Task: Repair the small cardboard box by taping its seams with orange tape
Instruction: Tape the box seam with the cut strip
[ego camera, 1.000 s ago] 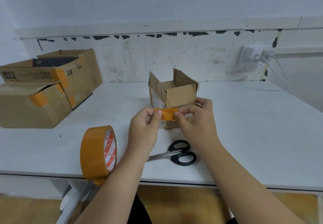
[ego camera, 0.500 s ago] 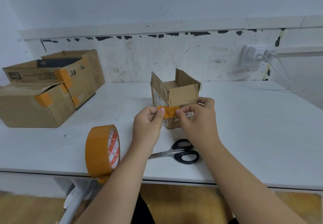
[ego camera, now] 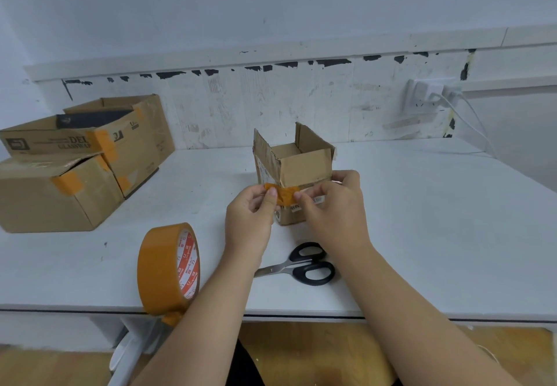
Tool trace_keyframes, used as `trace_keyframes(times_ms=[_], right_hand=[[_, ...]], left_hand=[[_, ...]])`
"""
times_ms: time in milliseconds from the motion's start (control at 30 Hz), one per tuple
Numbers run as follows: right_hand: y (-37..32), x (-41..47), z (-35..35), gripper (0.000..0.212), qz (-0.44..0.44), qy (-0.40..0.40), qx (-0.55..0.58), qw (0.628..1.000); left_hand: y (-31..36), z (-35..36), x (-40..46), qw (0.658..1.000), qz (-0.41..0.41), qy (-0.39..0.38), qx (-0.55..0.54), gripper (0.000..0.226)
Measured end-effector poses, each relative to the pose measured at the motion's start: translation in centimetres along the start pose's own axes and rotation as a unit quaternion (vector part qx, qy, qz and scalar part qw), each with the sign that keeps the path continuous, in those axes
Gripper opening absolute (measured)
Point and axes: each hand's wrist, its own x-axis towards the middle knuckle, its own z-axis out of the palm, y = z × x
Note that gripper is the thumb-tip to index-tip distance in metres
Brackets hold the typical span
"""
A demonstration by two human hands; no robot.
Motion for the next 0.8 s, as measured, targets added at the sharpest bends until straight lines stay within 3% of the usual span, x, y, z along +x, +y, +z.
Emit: trace_keyframes(times_ms=[167,567,800], right_hand=[[0.33,0.19,0.14,0.011,0.005,0.002,0.000,1.000],[0.59,0.18,0.46,0.010,-0.005,0.015,-0.002,1.000],[0.54,0.16,0.48,0.010,-0.002,0.013,-0.006,1.000]], left_hand=[[-0.01,-0.17,0.14,1.000,-0.020,0.008,-0.007,0.032],[-0.42,0.11,0.20,0.997,0.042,0.012,0.057,0.014],[-0.06,0.32,0.28,0.998,0.034,0.016,0.050,0.009]])
